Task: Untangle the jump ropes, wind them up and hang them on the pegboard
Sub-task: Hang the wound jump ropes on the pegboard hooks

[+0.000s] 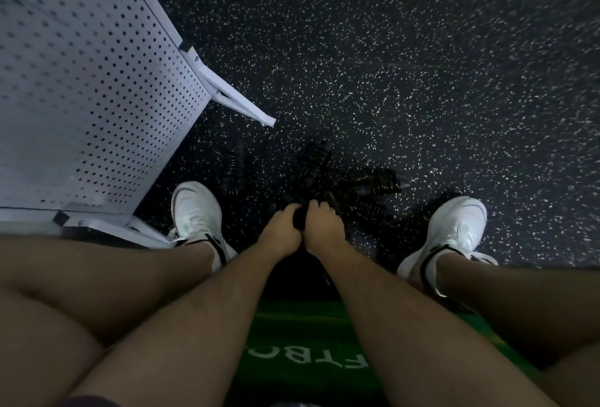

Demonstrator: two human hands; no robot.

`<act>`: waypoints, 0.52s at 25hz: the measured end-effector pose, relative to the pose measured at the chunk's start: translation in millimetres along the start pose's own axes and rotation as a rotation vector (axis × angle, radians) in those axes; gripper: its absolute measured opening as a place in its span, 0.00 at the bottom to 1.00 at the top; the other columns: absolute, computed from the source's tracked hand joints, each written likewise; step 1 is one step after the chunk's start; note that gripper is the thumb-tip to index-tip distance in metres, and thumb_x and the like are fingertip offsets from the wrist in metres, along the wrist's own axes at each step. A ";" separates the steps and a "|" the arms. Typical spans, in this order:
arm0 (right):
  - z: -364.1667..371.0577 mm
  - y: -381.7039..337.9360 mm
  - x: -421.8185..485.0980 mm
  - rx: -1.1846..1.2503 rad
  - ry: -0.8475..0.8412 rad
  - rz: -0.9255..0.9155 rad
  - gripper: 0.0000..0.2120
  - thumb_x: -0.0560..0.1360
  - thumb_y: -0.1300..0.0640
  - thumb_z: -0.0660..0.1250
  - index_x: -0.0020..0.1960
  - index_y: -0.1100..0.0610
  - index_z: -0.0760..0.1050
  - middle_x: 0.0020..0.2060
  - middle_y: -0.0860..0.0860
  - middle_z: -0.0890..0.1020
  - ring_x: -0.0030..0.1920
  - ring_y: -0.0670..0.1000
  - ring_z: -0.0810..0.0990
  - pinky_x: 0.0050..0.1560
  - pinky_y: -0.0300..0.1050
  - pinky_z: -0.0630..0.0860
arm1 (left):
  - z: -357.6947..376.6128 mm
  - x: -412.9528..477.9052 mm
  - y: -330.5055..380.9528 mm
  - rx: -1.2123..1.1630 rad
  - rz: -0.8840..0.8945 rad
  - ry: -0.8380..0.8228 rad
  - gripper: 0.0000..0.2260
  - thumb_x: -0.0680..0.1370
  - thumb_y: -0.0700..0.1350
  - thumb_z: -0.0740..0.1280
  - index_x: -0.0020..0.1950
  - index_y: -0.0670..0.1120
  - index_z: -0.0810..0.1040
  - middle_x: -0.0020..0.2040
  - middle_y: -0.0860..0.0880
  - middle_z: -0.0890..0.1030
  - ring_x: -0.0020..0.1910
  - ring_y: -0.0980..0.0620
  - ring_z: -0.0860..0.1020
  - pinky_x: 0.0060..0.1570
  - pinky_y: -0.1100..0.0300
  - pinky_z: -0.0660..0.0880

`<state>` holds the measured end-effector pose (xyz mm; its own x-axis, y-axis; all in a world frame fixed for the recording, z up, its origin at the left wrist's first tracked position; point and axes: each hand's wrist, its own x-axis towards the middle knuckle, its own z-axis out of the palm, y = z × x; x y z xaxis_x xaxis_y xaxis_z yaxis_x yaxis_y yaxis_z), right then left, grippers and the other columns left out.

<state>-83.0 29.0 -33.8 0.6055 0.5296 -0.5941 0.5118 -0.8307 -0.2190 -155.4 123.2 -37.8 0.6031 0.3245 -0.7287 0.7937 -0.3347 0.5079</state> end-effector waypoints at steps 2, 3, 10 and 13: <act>-2.0 0.2 -2.4 0.073 0.017 0.038 0.19 0.78 0.52 0.67 0.64 0.60 0.70 0.62 0.58 0.74 0.62 0.58 0.75 0.59 0.50 0.74 | -5.0 -0.5 6.3 -0.169 -0.090 0.044 0.23 0.77 0.38 0.65 0.72 0.51 0.71 0.58 0.46 0.81 0.53 0.48 0.80 0.53 0.56 0.77; -4.3 1.1 -5.9 0.130 0.031 0.056 0.20 0.77 0.49 0.67 0.63 0.61 0.72 0.61 0.58 0.74 0.61 0.58 0.75 0.58 0.51 0.74 | -7.6 -0.7 10.2 -0.225 -0.121 0.062 0.22 0.78 0.38 0.65 0.71 0.51 0.71 0.56 0.47 0.81 0.52 0.48 0.80 0.52 0.56 0.77; -55.3 -6.7 -45.0 0.550 0.207 0.127 0.19 0.75 0.43 0.65 0.48 0.60 0.76 0.44 0.54 0.81 0.45 0.56 0.81 0.40 0.48 0.76 | -39.9 -37.6 46.3 -0.409 0.009 0.349 0.14 0.79 0.45 0.70 0.64 0.47 0.78 0.54 0.51 0.79 0.55 0.51 0.79 0.47 0.65 0.71; -93.1 -18.1 -63.5 0.691 0.333 0.088 0.21 0.76 0.43 0.65 0.53 0.61 0.79 0.47 0.54 0.83 0.48 0.56 0.82 0.44 0.47 0.76 | -66.9 -64.1 65.8 -0.431 0.106 0.550 0.19 0.76 0.52 0.74 0.64 0.47 0.77 0.57 0.50 0.77 0.56 0.51 0.78 0.54 0.61 0.72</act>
<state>-73.9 26.3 79.9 0.8339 0.3896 -0.3909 0.0230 -0.7322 -0.6807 -136.5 139.6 73.1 0.5414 0.7475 -0.3850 0.6204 -0.0461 0.7829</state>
